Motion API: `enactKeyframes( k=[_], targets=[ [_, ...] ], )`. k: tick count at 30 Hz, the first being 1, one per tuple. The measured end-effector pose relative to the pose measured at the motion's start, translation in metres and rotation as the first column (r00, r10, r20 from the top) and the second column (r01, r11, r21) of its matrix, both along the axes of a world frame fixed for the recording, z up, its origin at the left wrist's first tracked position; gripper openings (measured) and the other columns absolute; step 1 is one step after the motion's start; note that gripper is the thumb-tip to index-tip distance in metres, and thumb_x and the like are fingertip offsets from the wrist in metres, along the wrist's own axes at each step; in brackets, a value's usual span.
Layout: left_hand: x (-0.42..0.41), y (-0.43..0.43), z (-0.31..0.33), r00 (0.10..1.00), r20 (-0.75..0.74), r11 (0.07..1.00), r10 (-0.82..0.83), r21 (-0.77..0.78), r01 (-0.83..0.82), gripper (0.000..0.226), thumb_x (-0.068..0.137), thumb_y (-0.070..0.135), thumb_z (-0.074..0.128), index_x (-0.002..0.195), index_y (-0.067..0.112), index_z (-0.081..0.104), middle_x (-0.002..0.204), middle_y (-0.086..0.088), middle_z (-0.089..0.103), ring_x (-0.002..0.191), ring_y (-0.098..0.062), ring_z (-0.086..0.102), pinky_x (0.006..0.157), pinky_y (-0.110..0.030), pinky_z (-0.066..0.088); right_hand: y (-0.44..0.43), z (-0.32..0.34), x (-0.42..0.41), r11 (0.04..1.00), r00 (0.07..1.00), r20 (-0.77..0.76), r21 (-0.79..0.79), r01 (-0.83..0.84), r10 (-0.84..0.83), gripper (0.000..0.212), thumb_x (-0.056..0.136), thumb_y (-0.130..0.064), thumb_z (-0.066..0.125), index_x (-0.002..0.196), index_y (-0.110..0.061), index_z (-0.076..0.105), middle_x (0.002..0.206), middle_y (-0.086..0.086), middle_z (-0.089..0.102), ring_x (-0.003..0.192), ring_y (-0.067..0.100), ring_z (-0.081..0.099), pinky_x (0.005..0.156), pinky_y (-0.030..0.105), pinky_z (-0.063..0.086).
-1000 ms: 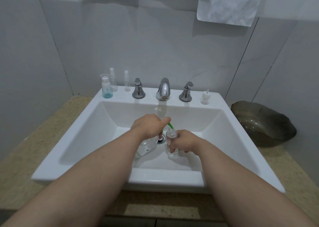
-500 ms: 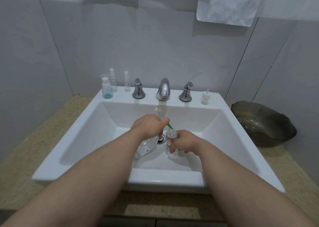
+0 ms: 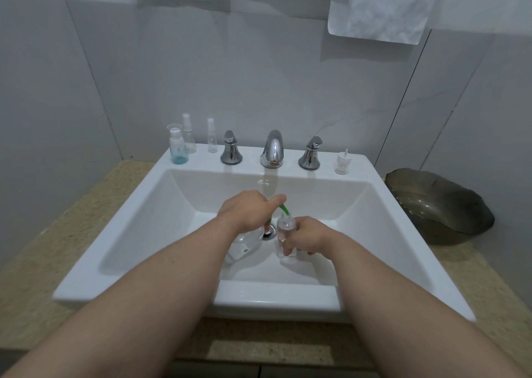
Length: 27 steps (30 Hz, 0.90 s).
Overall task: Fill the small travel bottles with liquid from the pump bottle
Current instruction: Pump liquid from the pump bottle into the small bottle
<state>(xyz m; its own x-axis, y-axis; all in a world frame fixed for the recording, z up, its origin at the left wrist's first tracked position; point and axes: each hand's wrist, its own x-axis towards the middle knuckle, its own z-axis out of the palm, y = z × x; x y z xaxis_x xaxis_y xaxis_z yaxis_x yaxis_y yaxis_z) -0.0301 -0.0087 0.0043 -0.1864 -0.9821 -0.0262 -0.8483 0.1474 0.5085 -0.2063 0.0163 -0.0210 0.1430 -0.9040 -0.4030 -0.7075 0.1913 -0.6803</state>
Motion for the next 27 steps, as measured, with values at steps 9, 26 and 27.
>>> enactKeyframes(
  k=[9, 26, 27],
  targets=[
    [-0.0003, -0.0013, -0.0016, 1.0, -0.013, 1.0, 0.006, -0.001, -0.006, 0.07, 0.097, 0.067, 0.037, 0.066, 0.016, 0.073, 0.074, 0.007, 0.072, 0.078, -0.019, 0.064, 0.07, -0.033, 0.044, -0.0008, -0.0016, 0.0001, 1.0, 1.0, 0.004, 0.008, 0.009, -0.009, 0.025, 0.063, -0.013, 0.074, 0.082, -0.027, 0.067, 0.09, -0.002, 0.063, 0.08, 0.02, 0.054, 0.061, 0.027, 0.042],
    [-0.0004, -0.0038, -0.0012, 1.0, 0.025, 0.999, 0.002, -0.039, -0.001, 0.059, 0.095, 0.051, 0.039, 0.057, 0.017, 0.069, 0.074, -0.001, 0.069, 0.076, -0.024, 0.063, 0.066, -0.033, 0.044, -0.0007, -0.0006, 0.0001, 1.0, 1.0, -0.005, 0.006, 0.004, -0.004, 0.023, 0.059, -0.015, 0.071, 0.08, -0.024, 0.065, 0.084, 0.0, 0.061, 0.072, 0.019, 0.049, 0.055, 0.025, 0.036],
    [-0.0004, -0.0037, -0.0011, 1.0, 0.024, 0.999, 0.002, -0.04, -0.001, 0.059, 0.095, 0.051, 0.039, 0.058, 0.017, 0.069, 0.074, -0.001, 0.069, 0.076, -0.024, 0.063, 0.065, -0.033, 0.043, -0.0006, -0.0004, 0.0, 1.0, 1.0, -0.005, 0.005, 0.004, -0.004, 0.021, 0.061, -0.014, 0.072, 0.079, -0.024, 0.065, 0.083, 0.0, 0.06, 0.069, 0.019, 0.047, 0.054, 0.024, 0.036]
  ],
)
